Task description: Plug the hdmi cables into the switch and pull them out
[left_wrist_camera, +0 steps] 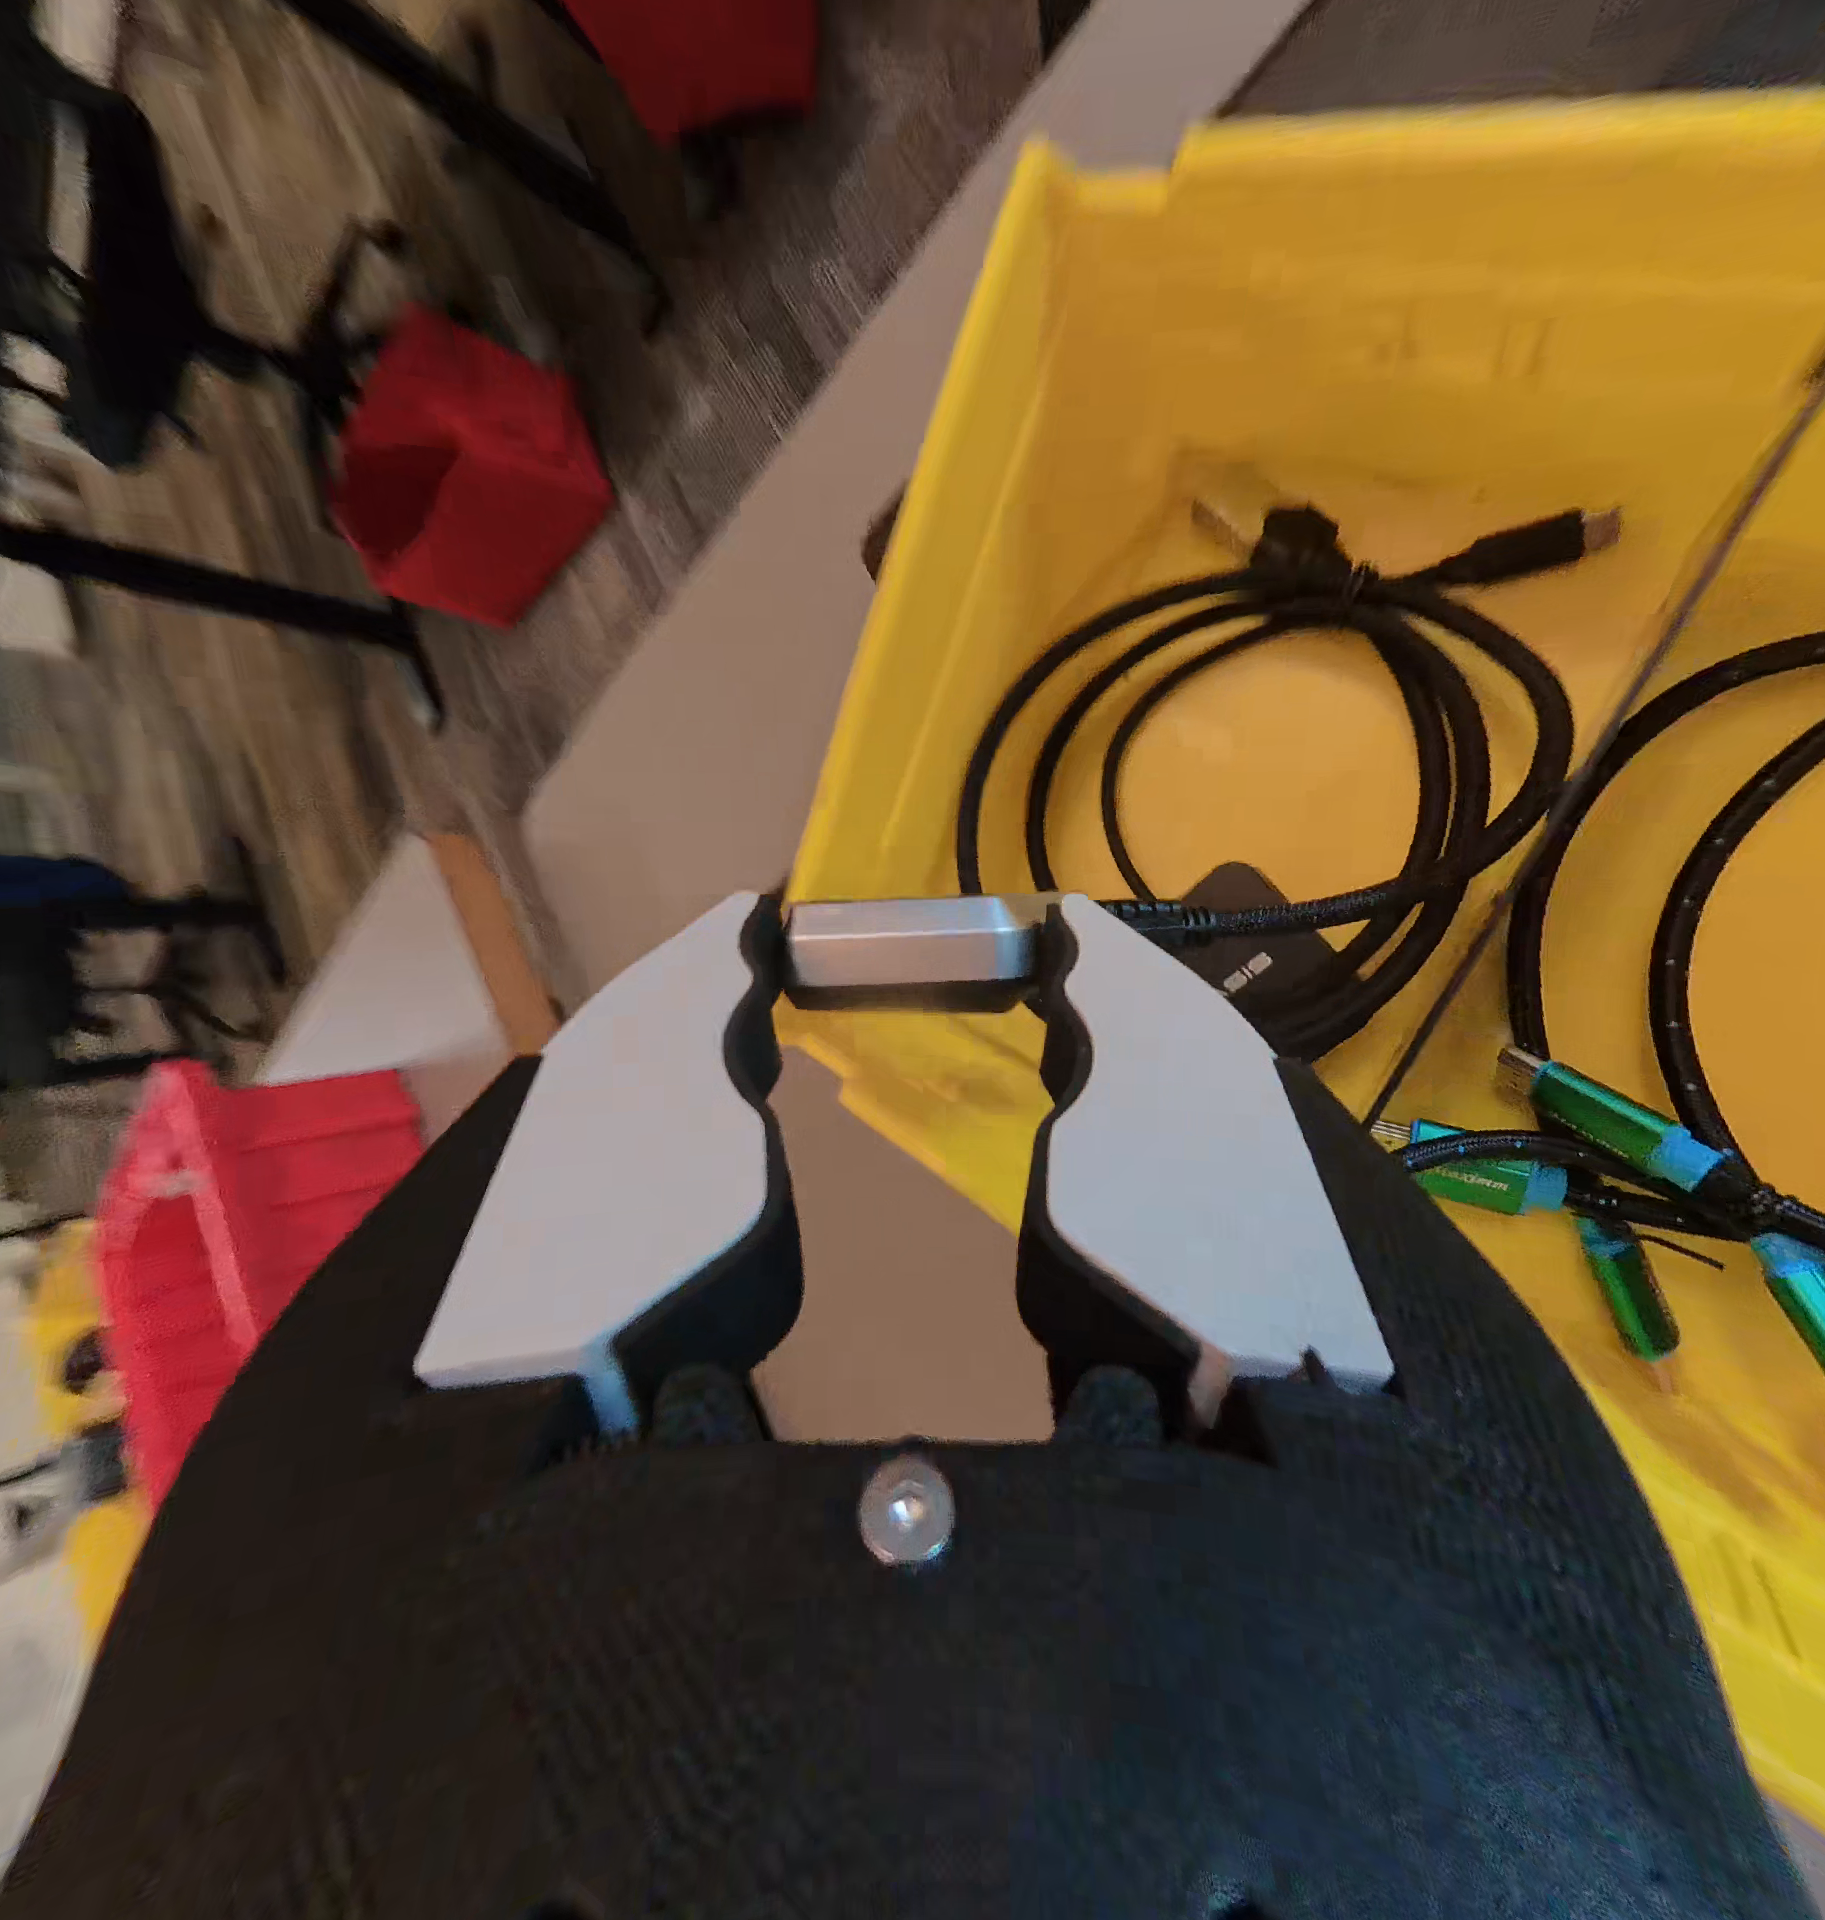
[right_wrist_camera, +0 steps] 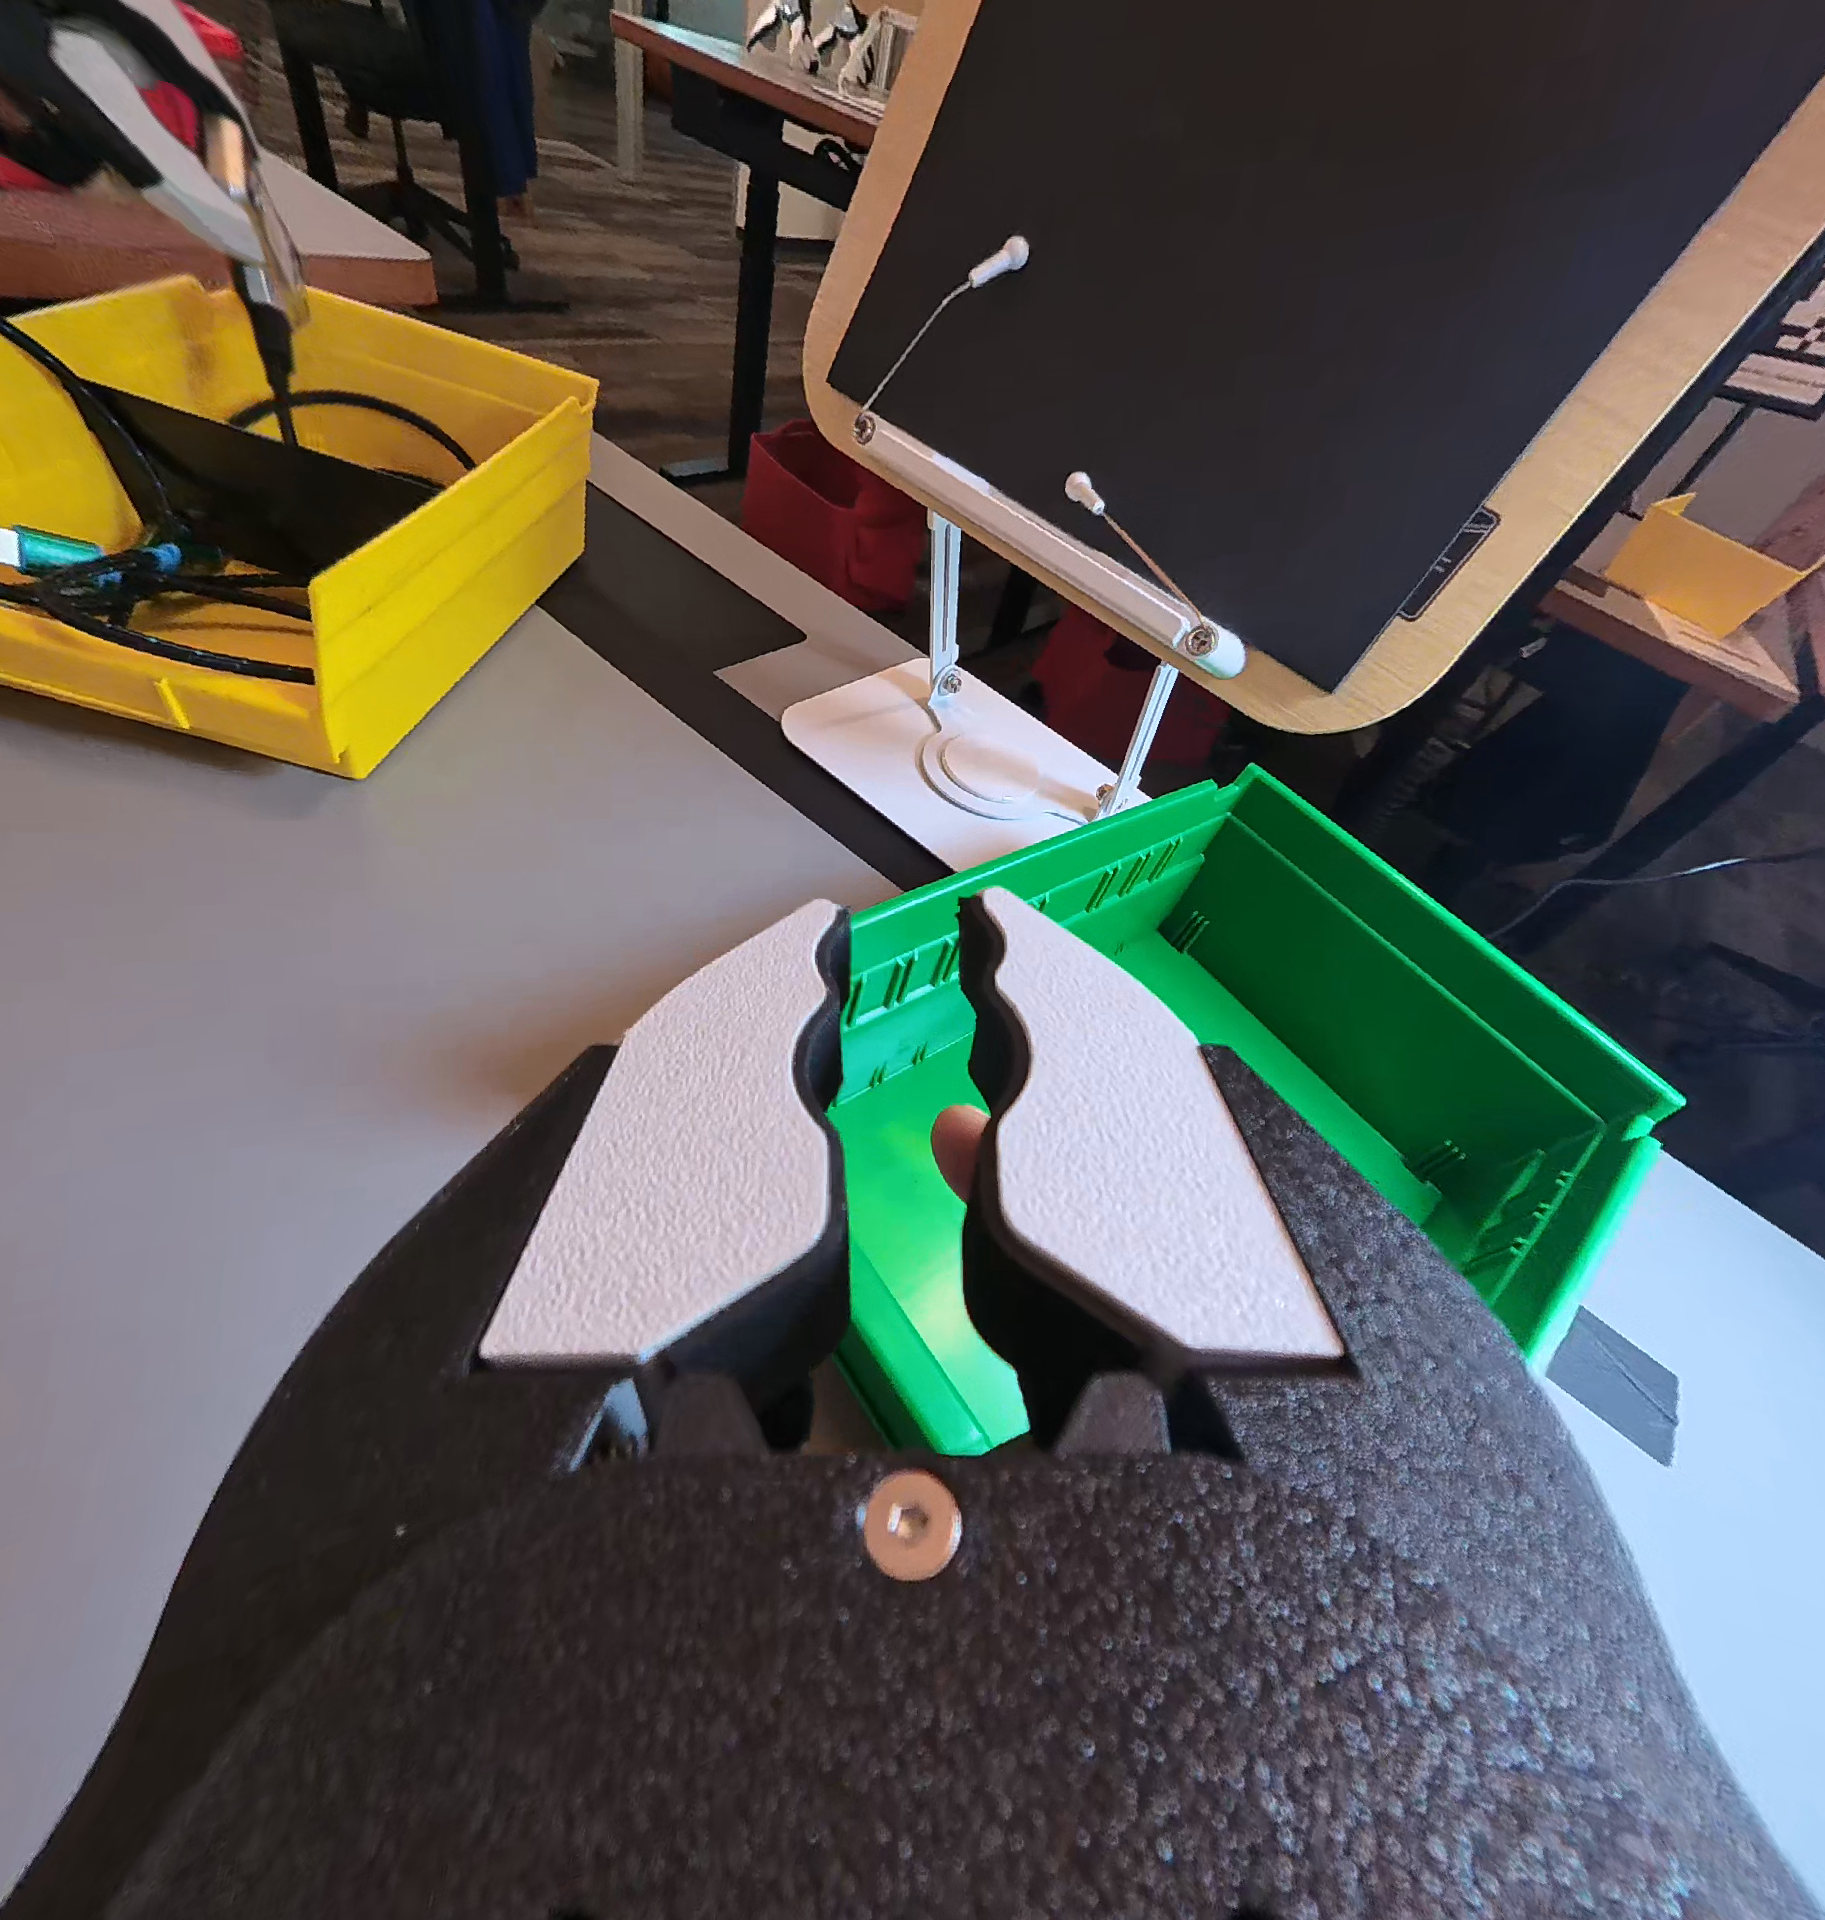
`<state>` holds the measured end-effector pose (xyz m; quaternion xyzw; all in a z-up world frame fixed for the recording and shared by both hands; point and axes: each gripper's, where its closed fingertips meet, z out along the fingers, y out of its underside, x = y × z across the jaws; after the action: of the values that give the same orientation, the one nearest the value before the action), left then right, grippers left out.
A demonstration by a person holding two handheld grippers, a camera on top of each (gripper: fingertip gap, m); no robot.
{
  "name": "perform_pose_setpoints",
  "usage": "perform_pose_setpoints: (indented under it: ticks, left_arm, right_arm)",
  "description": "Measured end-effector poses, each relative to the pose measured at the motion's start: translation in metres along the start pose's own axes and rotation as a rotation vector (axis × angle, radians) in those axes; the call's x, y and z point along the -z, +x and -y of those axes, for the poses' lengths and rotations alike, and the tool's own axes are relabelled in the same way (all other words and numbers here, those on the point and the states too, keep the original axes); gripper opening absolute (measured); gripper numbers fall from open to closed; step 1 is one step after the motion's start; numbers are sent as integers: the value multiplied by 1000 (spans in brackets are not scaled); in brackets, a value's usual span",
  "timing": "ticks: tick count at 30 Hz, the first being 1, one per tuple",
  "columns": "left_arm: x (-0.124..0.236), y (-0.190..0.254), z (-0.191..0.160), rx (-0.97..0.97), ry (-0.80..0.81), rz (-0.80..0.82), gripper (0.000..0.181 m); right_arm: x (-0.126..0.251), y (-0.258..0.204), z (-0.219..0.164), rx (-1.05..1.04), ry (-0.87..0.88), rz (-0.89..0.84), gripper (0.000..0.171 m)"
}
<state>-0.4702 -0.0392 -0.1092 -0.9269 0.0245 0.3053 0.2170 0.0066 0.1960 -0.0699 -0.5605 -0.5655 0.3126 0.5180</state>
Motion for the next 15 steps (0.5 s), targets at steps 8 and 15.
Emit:
perform_pose_setpoints:
  ticks: [8, 15]
  left_arm:
    - [173, -14, 110, -276, 428, 321, 48]
    - [325, 75, 189, -328, 986, 276, 48]
  right_arm:
    - [4, -23, 27, 12, 96, 61, 20]
    - [24, -74, 81, -13, 307, 241, 23]
